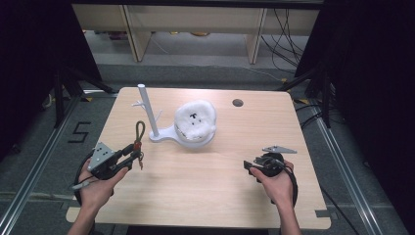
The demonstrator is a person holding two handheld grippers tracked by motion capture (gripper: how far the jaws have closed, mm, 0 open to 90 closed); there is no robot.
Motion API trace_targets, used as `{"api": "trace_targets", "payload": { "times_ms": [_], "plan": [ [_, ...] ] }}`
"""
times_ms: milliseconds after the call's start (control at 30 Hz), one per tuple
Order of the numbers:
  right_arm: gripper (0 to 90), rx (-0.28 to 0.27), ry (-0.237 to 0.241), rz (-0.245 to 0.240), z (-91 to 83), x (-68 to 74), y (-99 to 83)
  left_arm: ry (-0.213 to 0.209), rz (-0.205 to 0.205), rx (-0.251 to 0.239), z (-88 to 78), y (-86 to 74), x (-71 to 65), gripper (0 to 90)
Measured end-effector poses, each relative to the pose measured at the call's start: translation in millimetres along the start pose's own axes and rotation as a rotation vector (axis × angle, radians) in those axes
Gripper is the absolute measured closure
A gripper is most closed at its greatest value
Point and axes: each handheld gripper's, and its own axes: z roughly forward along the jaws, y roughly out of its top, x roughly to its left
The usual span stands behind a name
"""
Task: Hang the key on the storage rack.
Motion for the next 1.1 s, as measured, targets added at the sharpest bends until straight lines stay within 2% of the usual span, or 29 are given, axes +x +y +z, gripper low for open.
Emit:
{"api": "trace_targets", "payload": {
  "times_ms": [33,67,333,433,567,633,667,733,1067,1100],
  "plan": [
    [44.1,0.0,-0.001,0.002,0.0,0.1,0.0,0.007,0.0,0.006,-0.7,0.9,-0.2,67.9],
    [44.1,-0.002,0.02,0.004,-0.8,-0.1,0.0,0.008,-0.001,0.003,-0.5,1.6,0.1,67.9],
    [44.0,0.0,-0.001,0.008,0.1,0.2,-0.1,0.017,-0.002,-0.012,0.5,7.3,2.9,67.9],
    [44.0,0.0,0.015,0.007,-0.6,0.1,0.0,0.013,-0.006,-0.025,1.6,8.8,4.0,67.9],
    [43.9,-0.001,0.016,0.008,-0.6,0.1,0.0,0.022,-0.004,-0.02,1.1,11.8,4.5,67.9],
    [43.9,-0.004,-0.003,0.005,0.4,0.2,-0.1,0.024,-0.005,-0.024,1.5,13.2,5.1,67.9],
    [43.9,-0.005,0.008,0.005,0.2,0.1,-0.2,0.018,-0.007,-0.035,2.4,13.7,5.7,67.9],
    [43.9,0.015,0.004,0.043,-1.4,3.9,-0.3,0.027,-0.008,-0.029,1.9,15.6,5.9,67.9],
    [43.7,0.002,0.013,0.045,0.5,4.3,-0.6,0.032,-0.006,-0.033,3.8,22.9,10.6,67.8],
    [43.7,0.006,0.001,0.042,1.0,4.3,-0.6,0.034,-0.012,-0.035,4.2,23.4,11.2,67.8]
  ]
}}
